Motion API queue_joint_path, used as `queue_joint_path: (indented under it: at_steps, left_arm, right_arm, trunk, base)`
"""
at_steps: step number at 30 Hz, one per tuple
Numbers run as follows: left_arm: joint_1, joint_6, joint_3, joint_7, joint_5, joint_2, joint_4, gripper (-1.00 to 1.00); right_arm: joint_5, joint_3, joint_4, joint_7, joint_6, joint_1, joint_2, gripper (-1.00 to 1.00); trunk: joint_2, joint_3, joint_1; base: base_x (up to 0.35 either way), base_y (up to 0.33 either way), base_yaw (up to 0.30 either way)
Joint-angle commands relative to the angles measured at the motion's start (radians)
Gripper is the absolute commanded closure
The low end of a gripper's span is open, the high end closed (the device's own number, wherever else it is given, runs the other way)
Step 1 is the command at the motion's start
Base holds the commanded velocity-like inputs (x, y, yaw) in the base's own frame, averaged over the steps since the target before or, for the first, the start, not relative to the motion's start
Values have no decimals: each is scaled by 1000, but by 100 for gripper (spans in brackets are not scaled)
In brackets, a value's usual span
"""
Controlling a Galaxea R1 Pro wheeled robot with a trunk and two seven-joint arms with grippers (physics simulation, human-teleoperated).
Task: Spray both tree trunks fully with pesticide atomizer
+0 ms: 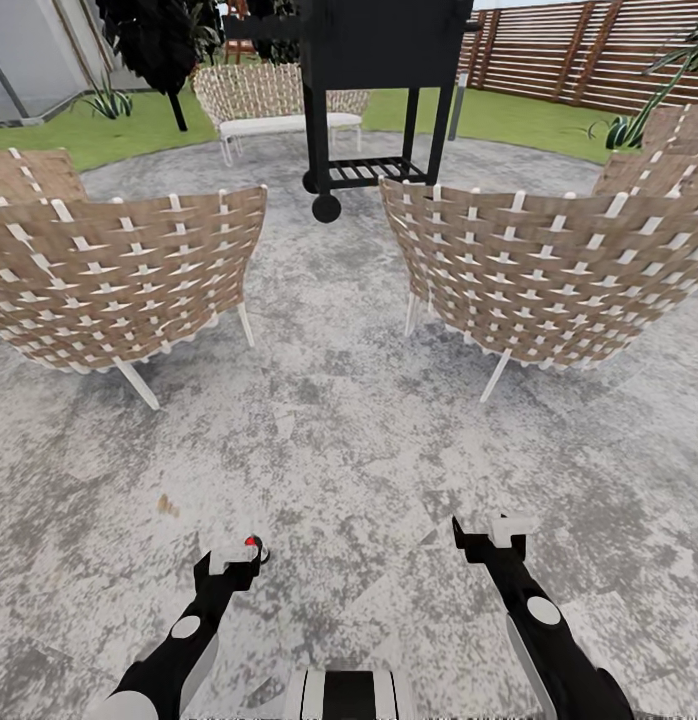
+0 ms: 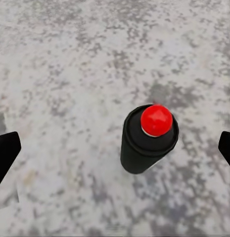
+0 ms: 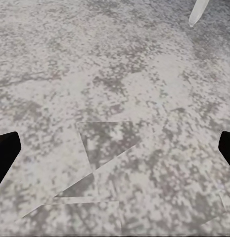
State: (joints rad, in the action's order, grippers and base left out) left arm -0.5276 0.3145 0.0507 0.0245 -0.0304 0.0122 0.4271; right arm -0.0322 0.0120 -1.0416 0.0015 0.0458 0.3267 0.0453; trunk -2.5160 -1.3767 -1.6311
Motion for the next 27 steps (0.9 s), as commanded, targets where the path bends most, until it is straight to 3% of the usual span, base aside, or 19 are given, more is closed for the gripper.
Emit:
queue_joint_path:
  at_steps: [1, 7, 14, 21, 27]
  left_arm:
    - [0, 0, 0, 0, 0, 0, 0, -100]
    - [0, 0, 0, 0, 0, -1, 1, -100]
    - [0, 0, 0, 0, 0, 0, 1, -100]
    - [0, 0, 0, 0, 0, -1, 1, -100]
    - [0, 0, 0, 0, 0, -1, 0, -100]
  right_arm:
    - [0, 0, 0, 0, 0, 0, 0, -100]
    - [0, 0, 0, 0, 0, 0, -1, -100]
    - [0, -1, -1, 0, 0, 0, -1, -100]
    - [0, 0, 0, 0, 0, 0, -1, -100]
    - [0, -1, 0, 0, 0, 0, -1, -100]
  trunk:
    - [0, -5, 0]
    - [-2, -31, -3]
    - [-2, -45, -4]
    - [-4, -75, -7]
    - [-4, -79, -7]
  base:
    - [0, 0, -135]
    - [0, 0, -128]
    - [0, 0, -12]
    - [0, 0, 0]
    - [0, 0, 0]
